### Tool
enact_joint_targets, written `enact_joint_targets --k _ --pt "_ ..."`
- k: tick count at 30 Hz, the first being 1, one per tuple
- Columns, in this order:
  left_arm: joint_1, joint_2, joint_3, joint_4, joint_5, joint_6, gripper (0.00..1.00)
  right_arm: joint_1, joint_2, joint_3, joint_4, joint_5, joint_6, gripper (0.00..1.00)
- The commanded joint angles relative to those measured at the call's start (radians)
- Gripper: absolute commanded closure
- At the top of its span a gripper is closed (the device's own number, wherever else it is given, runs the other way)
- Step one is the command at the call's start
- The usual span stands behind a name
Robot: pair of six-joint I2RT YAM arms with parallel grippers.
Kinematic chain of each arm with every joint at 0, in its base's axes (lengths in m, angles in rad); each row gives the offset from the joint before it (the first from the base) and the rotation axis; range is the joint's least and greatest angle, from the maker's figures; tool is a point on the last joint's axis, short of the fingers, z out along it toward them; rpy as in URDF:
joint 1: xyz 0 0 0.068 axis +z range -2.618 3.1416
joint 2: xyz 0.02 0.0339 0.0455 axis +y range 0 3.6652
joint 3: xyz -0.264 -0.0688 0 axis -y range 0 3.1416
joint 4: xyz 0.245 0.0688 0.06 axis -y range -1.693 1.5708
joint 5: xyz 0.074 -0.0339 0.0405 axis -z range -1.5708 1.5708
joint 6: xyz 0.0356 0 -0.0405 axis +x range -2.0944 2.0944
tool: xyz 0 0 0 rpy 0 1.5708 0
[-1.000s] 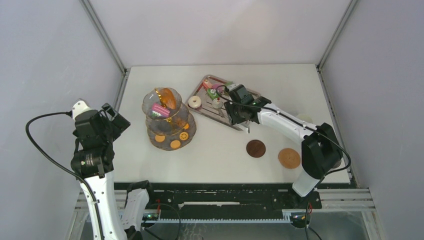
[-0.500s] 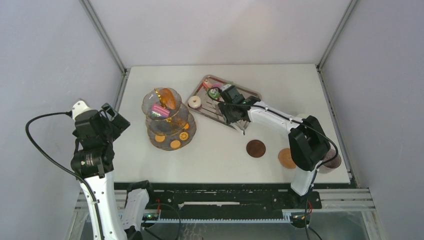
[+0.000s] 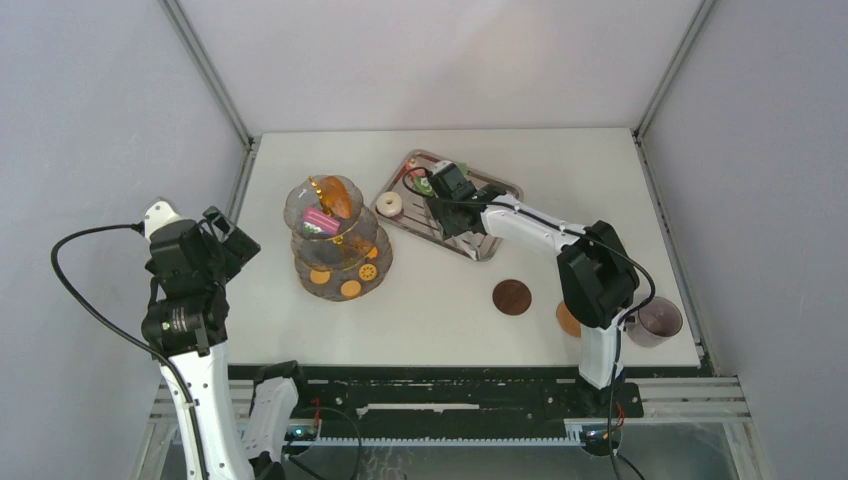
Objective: Serve the afternoon tea
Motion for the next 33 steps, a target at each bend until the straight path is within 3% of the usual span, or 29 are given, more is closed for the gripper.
enact_joint_targets --k 1,7,20,33 --pt "0.006 -0.002 0.018 0.021 -0.004 0.001 0.04 0.012 0.005 0.067 0.027 0.042 -0.028 0.49" --pt "0.005 -0.001 0.011 0.025 -0.005 0.003 0.04 0.026 -0.095 0.005 0.013 0.063 -0.023 0.67" --pt "0.006 -0.006 0.007 0.025 -0.022 0.009 0.04 0.116 -0.410 -0.082 0.017 -0.023 -0.018 0.70" --pt "0.006 -0.026 0.020 0.000 -0.035 0.014 0.04 0.266 -0.296 0.061 0.051 -0.082 -0.106 0.68"
